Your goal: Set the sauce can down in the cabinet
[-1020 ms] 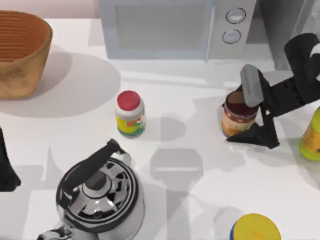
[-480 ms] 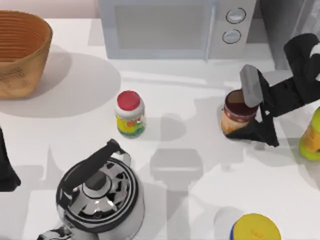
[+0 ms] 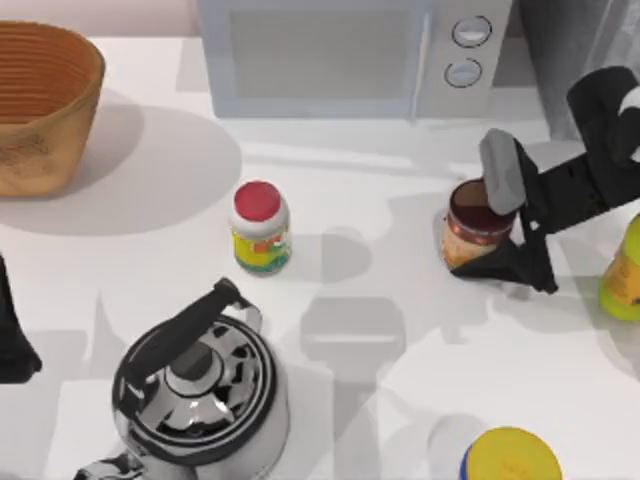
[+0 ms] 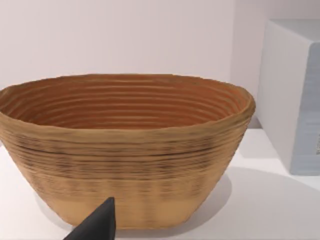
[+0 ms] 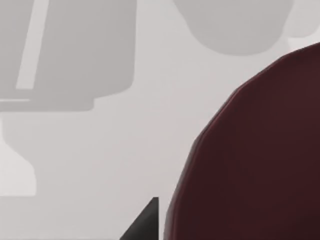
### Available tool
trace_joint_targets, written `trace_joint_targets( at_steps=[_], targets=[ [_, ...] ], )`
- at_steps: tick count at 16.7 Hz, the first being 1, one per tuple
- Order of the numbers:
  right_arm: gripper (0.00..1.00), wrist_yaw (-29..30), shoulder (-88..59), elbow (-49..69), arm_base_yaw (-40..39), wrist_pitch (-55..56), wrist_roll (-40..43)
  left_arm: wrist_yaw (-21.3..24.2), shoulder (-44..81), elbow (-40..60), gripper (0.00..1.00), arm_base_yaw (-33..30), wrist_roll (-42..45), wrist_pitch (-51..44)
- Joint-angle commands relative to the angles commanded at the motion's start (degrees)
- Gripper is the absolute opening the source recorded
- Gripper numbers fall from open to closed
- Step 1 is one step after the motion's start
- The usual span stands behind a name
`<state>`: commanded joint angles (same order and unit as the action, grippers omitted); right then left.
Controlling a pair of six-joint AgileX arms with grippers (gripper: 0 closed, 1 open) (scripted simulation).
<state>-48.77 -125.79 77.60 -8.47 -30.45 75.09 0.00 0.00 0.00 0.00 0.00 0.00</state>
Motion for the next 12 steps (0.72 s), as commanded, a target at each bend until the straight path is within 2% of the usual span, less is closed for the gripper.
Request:
trace_joint_targets(
  at_steps=[7,12],
  targets=[
    [0.0,-1.1,-0.3,1.8,1.2,-1.3,-0.7,0.0,0.0,0.0,1.0,0.0,0.0,0.0],
    [0.0,-1.7,4.7,10.9,3.0,-7.2,-1.8,0.0,0.0,0.0,1.0,0.0,0.0,0.0]
  ],
)
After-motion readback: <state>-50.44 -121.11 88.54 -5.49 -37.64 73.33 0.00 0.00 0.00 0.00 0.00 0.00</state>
